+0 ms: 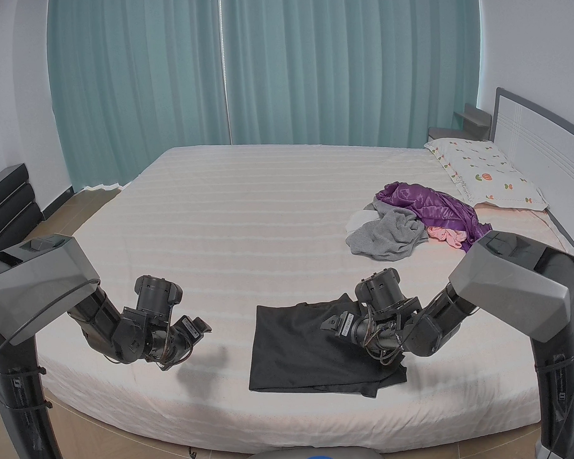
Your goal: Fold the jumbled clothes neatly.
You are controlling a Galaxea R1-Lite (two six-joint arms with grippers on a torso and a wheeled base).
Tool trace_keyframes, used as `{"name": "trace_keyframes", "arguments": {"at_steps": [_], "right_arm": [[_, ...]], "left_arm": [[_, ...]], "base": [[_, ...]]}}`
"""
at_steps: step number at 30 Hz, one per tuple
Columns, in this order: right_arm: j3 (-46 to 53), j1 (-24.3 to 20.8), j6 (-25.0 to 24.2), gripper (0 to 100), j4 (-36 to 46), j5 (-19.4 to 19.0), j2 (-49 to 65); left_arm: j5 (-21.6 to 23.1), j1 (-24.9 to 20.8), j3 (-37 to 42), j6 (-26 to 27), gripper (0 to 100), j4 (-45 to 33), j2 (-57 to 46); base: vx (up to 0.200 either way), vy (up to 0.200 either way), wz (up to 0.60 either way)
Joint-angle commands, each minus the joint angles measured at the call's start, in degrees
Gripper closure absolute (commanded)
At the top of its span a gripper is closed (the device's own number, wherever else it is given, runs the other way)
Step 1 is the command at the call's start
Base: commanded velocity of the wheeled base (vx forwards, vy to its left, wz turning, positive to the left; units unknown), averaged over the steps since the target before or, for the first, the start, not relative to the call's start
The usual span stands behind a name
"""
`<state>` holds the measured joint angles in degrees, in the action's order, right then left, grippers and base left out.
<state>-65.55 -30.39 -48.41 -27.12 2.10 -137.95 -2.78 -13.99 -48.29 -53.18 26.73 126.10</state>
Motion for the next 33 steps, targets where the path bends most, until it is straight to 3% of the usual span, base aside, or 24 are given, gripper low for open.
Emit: {"name": "trace_keyframes", "arguments": {"at_steps": [1,4,9,15,28,29,33], "right_arm": [[-5.0,2.4,2.0,0,1.4,1.8,-5.8],[-8.0,5.5,2.8,0,1.1,4.8,-5.8],[-10.9,10.8,7.9,0,0.8,6.0,-6.7],[-9.7,14.0,9.9,0,-2.7,6.3,-6.4],[-7.6,14.3,12.9,0,-9.0,0.1,-7.5],[-7.7,14.4,13.0,100,-9.0,0.0,-7.6],[-7.8,14.8,13.0,100,-9.1,0.1,-8.4]], "left_arm": [[0.0,-0.1,0.2,-0.1,0,0.1,0.4],[0.0,0.0,0.3,-0.1,0,0.1,0.4],[0.0,-0.1,0.1,0.0,0,0.0,0.5],[0.0,-0.2,0.1,0.0,0,0.1,0.6],[-0.2,-0.1,-0.1,0.0,0,0.1,0.9],[-0.2,-0.1,-0.1,0.0,0,0.1,0.9],[-0.1,-0.2,-0.3,0.0,0,0.2,1.0]], "base": [[0.000,0.000,0.00],[0.000,0.000,0.00],[0.000,0.000,0.00],[0.000,0.000,0.00],[0.000,0.000,0.00],[0.000,0.000,0.00],[0.000,0.000,0.00]]}}
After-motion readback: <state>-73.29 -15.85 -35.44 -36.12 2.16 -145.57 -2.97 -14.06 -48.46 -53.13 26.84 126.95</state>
